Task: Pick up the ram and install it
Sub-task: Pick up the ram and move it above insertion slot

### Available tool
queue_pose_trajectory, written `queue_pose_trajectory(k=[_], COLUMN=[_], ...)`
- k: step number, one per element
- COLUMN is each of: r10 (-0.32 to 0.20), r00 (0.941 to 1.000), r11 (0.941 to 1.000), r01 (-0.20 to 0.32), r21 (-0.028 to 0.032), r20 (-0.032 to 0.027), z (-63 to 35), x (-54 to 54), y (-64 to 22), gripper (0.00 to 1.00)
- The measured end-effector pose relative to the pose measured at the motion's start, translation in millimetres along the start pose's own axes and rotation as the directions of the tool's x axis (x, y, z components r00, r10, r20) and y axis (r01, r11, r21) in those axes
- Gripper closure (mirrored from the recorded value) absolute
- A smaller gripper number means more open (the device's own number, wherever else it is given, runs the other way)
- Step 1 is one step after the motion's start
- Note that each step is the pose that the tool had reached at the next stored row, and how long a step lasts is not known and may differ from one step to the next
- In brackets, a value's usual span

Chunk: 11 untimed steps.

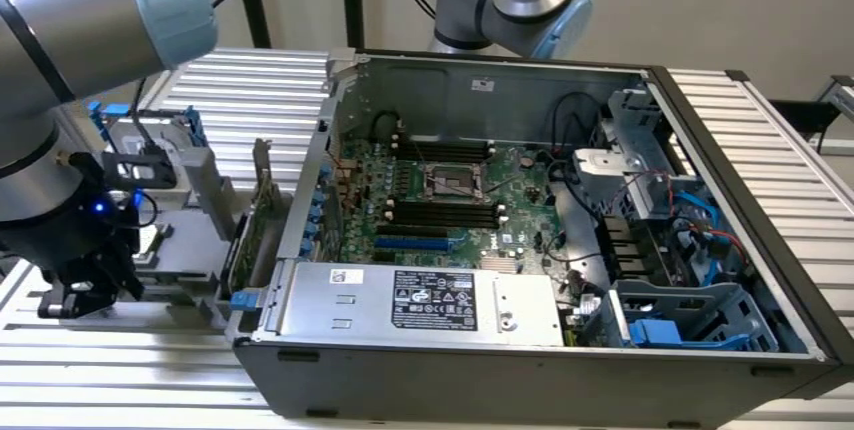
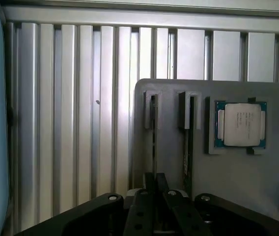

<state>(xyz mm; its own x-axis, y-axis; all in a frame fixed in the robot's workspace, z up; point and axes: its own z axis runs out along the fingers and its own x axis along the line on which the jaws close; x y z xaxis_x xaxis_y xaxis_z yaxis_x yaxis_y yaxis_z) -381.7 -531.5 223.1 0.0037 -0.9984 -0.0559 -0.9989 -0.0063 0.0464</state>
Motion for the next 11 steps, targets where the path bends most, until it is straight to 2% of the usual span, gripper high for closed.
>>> queue_pose_trajectory(k=[11], r10=[0.0], r00=[1.0], r11=[1.0], r01=[0.0], r21=[-0.0001], r20=[-0.0001], z=[-47.6], x=[-2.6], y=[-0.4], gripper=[0.87])
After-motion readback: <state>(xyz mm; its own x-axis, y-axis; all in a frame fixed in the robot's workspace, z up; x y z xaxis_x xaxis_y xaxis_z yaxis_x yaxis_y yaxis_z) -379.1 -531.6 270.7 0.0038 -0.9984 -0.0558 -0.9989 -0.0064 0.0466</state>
